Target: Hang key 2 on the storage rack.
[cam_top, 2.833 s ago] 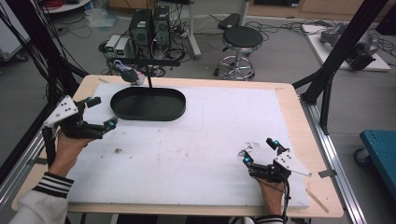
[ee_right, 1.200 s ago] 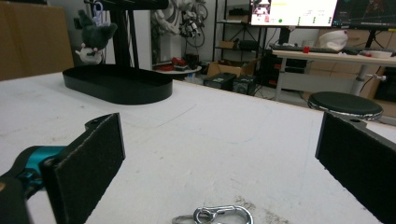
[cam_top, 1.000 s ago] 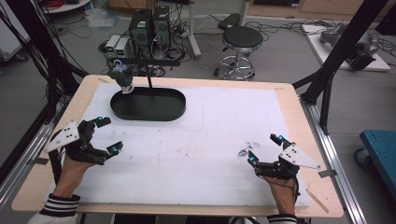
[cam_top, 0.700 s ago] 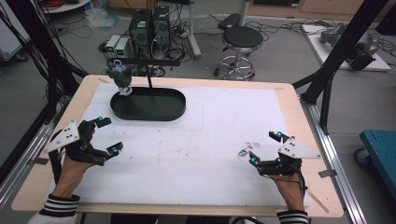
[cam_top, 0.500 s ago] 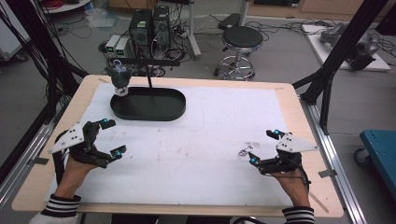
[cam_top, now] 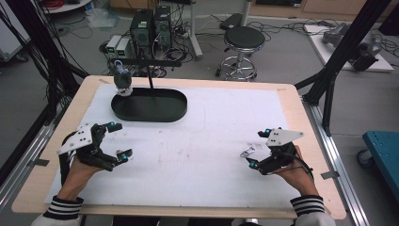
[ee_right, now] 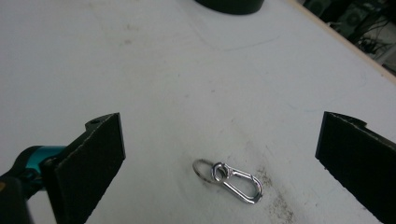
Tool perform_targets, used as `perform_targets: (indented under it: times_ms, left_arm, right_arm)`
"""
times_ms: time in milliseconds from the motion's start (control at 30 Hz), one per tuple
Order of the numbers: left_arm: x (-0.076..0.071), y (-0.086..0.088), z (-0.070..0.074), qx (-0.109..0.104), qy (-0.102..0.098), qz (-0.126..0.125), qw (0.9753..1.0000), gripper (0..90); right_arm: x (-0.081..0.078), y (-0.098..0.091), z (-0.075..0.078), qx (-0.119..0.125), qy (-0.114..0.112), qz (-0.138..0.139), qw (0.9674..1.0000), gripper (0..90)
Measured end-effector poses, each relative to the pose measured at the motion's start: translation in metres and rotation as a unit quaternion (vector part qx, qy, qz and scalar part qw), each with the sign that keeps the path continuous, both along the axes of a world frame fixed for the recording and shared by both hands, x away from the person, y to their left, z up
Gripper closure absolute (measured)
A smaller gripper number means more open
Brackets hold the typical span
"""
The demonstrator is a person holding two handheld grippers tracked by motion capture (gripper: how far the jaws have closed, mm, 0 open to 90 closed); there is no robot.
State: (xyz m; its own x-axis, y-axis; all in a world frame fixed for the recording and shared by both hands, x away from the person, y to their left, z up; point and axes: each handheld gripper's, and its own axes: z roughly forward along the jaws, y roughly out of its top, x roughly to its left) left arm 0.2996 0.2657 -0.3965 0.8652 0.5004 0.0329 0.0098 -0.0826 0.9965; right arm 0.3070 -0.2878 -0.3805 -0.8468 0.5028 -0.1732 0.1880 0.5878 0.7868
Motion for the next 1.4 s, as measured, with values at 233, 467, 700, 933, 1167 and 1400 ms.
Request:
perform_targets:
  times_ms: [233, 467, 700, 933, 1167, 1400]
  left_arm:
    - [-0.001, -0.004, -0.001, 0.001, -0.004, -0.005, 1.0000, 1.7]
    - [0.000, -0.009, -0.003, 0.006, -0.008, -0.021, 0.9997, 1.7]
    - [-0.001, -0.008, -0.002, 0.003, -0.007, -0.019, 0.9998, 1.7]
    - [0.001, -0.009, -0.003, 0.004, -0.002, -0.022, 0.9998, 1.7]
    - [0.001, -0.009, -0.004, 0.004, 0.002, -0.022, 0.9998, 1.7]
    - [0.002, -0.009, -0.005, 0.006, 0.003, -0.022, 0.9997, 1.7]
  right_arm:
    - [0.009, 0.009, 0.000, -0.051, 0.016, 0.047, 0.9975, 1.3]
    - [0.018, 0.014, -0.006, -0.086, 0.026, 0.071, 0.9934, 1.3]
    - [0.027, 0.016, -0.012, -0.119, 0.031, 0.082, 0.9890, 5.3]
    - [0.033, 0.022, -0.019, -0.170, 0.029, 0.099, 0.9800, 7.1]
    - [0.037, 0.026, -0.025, -0.202, 0.029, 0.107, 0.9730, 18.8]
    - [0.039, 0.026, -0.027, -0.207, 0.029, 0.105, 0.9721, 27.6]
